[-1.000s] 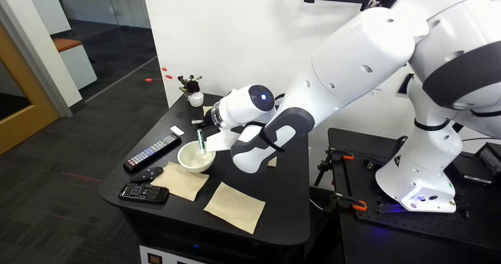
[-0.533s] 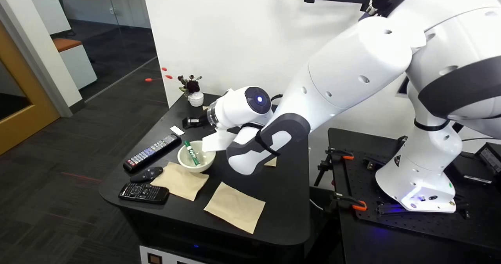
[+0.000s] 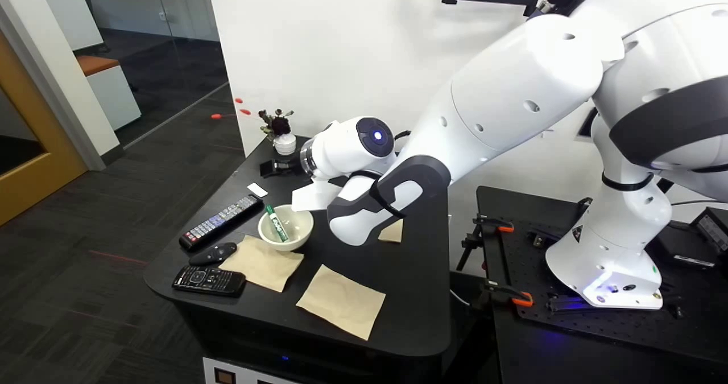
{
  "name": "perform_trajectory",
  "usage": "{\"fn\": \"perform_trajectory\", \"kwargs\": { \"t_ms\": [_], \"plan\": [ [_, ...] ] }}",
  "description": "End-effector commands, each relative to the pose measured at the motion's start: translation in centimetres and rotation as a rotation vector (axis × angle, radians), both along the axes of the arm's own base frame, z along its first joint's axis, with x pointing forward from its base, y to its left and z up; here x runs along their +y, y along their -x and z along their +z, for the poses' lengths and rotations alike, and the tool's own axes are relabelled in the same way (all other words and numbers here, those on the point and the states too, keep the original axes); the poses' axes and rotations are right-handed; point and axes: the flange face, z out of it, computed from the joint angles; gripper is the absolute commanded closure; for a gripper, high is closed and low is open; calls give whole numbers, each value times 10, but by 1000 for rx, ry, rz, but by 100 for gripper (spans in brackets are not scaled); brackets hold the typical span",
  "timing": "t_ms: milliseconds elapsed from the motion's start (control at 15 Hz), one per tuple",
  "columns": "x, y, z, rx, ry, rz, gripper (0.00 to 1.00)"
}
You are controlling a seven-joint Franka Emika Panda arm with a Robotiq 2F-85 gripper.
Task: Put the green marker inside the white bowl
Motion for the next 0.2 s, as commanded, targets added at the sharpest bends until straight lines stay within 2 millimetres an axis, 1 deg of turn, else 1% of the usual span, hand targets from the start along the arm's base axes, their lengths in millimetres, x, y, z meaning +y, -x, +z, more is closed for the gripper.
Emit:
{"fn": "perform_trajectory", "kwargs": {
  "t_ms": [0, 133],
  "plan": [
    [0, 0, 0, -1, -1, 0, 0],
    [0, 0, -2, 3, 3, 0, 0]
  ]
}}
